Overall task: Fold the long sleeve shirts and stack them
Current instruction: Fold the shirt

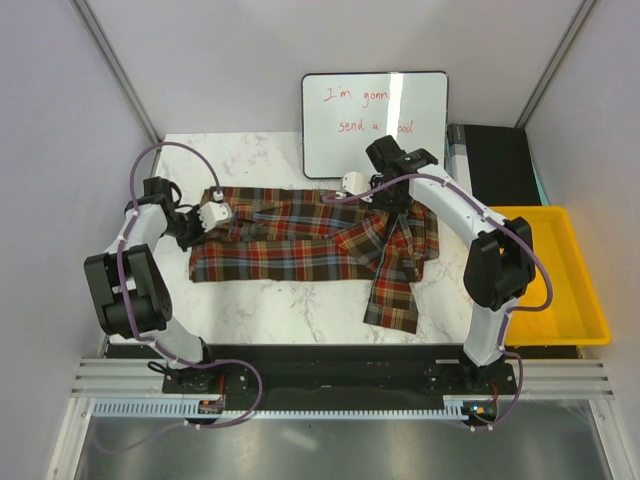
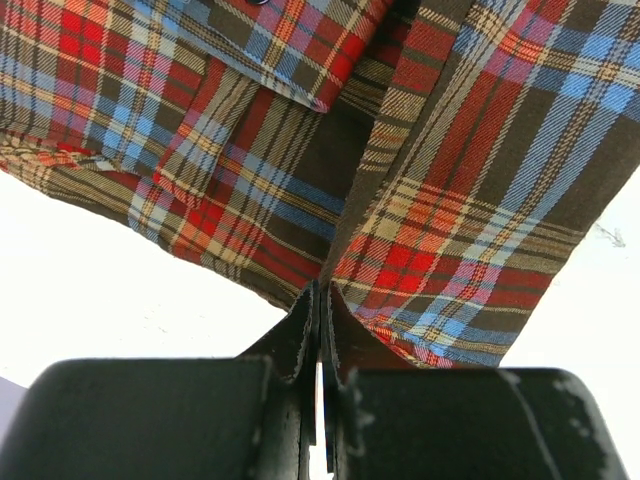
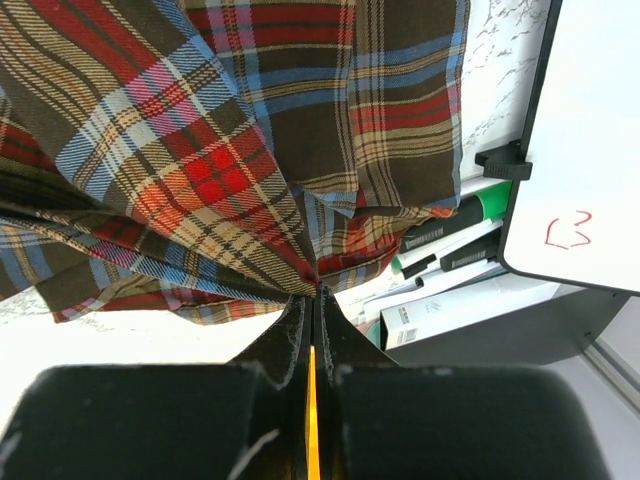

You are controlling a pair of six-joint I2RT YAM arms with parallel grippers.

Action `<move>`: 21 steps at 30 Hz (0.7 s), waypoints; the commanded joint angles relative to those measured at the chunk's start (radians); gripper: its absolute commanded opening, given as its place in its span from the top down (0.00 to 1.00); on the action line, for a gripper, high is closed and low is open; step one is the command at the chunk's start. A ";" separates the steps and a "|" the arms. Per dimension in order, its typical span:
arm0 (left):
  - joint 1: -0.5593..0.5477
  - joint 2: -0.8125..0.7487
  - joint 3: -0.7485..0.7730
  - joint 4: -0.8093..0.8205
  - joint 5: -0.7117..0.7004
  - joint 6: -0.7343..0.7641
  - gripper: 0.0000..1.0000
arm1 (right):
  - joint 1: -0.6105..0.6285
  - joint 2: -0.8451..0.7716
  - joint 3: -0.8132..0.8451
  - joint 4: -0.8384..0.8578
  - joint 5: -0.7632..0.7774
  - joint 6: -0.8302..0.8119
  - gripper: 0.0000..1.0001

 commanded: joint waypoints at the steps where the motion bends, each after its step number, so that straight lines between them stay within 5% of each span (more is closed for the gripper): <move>1: 0.000 0.011 0.039 0.049 -0.017 -0.045 0.98 | -0.011 0.026 0.046 0.029 0.023 -0.025 1.00; 10: -0.015 0.074 0.066 0.058 -0.032 -0.076 0.98 | -0.023 0.078 0.044 0.042 0.029 -0.011 0.98; 11: -0.018 0.083 0.068 0.061 -0.044 -0.091 0.93 | -0.023 0.087 0.047 0.048 0.032 0.000 0.93; 12: -0.020 0.100 0.072 0.062 -0.049 -0.109 0.87 | -0.029 0.095 0.052 0.047 0.031 0.010 0.69; 15: -0.020 0.114 0.098 0.053 -0.086 -0.187 0.62 | -0.060 0.122 0.088 0.013 -0.009 0.096 0.31; 21: -0.081 -0.140 -0.010 -0.008 0.052 -0.215 0.40 | -0.216 0.153 0.208 -0.186 -0.245 0.292 0.24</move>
